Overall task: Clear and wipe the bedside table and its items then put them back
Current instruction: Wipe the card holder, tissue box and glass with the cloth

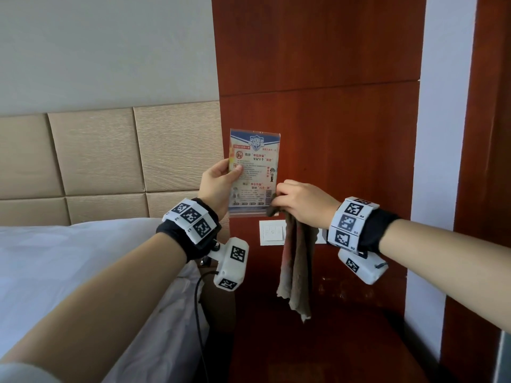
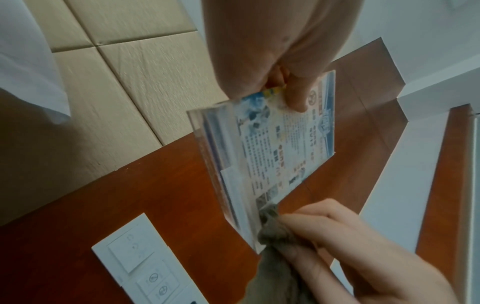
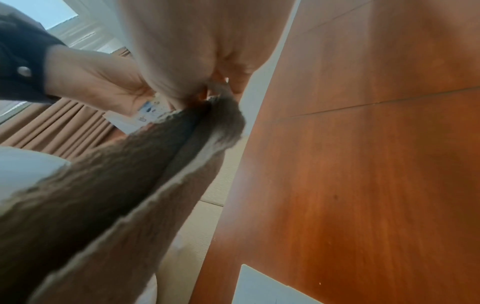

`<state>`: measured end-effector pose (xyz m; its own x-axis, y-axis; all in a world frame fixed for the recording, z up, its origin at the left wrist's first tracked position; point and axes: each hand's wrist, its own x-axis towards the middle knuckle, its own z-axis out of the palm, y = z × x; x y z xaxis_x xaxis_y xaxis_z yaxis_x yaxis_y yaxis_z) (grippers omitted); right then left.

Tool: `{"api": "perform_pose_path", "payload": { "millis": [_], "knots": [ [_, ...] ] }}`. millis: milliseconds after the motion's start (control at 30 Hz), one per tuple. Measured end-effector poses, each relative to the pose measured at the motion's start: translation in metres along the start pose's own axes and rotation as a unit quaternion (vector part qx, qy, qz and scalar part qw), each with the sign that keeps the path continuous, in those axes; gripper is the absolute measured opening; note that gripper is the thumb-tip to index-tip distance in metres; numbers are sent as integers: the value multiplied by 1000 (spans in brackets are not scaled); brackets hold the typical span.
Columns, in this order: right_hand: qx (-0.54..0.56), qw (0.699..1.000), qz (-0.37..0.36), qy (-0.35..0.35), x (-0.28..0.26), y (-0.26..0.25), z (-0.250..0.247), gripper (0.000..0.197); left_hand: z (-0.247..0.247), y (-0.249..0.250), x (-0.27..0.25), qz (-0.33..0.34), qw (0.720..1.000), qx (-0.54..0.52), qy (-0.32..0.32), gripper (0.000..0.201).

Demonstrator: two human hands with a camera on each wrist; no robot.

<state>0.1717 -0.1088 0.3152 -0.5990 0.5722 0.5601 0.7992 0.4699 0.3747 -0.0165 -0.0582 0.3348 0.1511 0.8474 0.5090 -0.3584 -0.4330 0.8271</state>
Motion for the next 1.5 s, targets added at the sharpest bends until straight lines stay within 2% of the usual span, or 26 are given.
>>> {"api": "perform_pose_path", "payload": {
  "millis": [200,300,400,533,667,767,833,900,1033,1100,1200,1300,1500],
  "knots": [
    [18,999,8,26,20,-31,0,20,21,-10,-3,46,998,29,21,18],
    [38,996,-17,78,24,-43,1,15,27,-10,-6,45,999,11,21,20],
    [31,994,-31,103,24,-40,6,21,24,-8,-6,36,999,1,18,21],
    [31,997,-22,68,17,-26,8,18,12,-4,-9,27,999,3,17,19],
    [-6,1000,-10,22,3,-8,9,22,0,-2,-12,9,1000,12,6,22],
    [5,999,45,-17,-1,-1,1,23,-6,1,-13,2,1000,10,-5,23],
    [38,996,84,8,0,3,-8,24,-7,3,-12,4,1000,14,-6,22],
    [59,990,110,64,5,9,-17,21,-6,1,-11,-1,1000,16,-9,22],
    [55,971,147,182,21,26,-34,17,0,-5,-13,-19,999,16,-32,17],
    [43,963,150,219,28,28,-40,15,4,-8,-13,-19,999,16,-35,16],
    [23,966,129,222,32,22,-37,12,5,-7,-13,-19,999,14,-36,15],
    [12,978,75,194,27,8,-25,8,5,-3,-12,-25,999,-9,-27,18],
    [-28,992,-75,101,19,-15,1,25,2,1,-11,-20,1000,-13,-10,24]
  ]
}}
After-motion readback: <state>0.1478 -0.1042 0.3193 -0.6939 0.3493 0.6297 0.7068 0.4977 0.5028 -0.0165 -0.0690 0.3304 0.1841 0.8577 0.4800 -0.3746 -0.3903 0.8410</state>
